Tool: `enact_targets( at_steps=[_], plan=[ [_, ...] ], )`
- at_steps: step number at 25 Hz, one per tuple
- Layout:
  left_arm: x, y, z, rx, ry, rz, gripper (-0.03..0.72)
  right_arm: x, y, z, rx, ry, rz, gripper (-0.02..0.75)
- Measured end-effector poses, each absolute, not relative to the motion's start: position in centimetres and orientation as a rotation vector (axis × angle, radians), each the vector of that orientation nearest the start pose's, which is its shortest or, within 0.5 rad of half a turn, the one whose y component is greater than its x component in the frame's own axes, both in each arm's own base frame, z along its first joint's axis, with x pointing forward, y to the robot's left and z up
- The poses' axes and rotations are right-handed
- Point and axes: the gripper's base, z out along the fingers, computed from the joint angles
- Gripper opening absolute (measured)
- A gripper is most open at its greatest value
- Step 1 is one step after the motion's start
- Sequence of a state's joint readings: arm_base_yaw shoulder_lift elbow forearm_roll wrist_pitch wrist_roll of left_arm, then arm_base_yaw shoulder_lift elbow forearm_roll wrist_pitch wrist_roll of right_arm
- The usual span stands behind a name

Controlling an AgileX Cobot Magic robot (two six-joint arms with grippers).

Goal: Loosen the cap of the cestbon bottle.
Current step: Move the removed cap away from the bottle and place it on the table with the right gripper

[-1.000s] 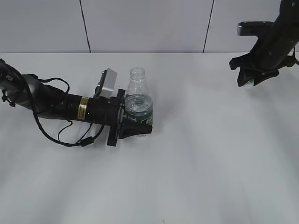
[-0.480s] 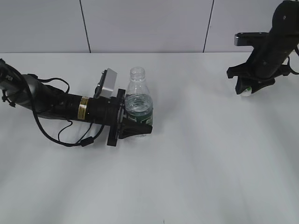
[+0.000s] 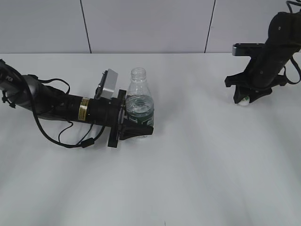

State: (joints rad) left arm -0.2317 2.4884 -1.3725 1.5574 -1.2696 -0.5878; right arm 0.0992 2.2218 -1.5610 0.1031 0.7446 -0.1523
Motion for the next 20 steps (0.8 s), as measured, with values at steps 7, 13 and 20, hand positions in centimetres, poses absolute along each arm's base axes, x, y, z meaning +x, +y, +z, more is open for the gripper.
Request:
enact_targets(
  at_steps=[7,13,20],
  plan=[
    [38.00,-17.89,3.79,1.428,1.379,-1.137,0.412,44.40,5.11,11.87,-0.258,2.878,0.114,0.290],
    [38.00,-17.89,3.79,1.428,1.379,-1.137,0.412,44.33,5.10,11.86,-0.259,2.886,0.115,0.291],
    [38.00,-17.89,3.79,1.428,1.379,-1.137,0.412,44.33,5.10,11.86,-0.259,2.886,0.115,0.304]
  ],
)
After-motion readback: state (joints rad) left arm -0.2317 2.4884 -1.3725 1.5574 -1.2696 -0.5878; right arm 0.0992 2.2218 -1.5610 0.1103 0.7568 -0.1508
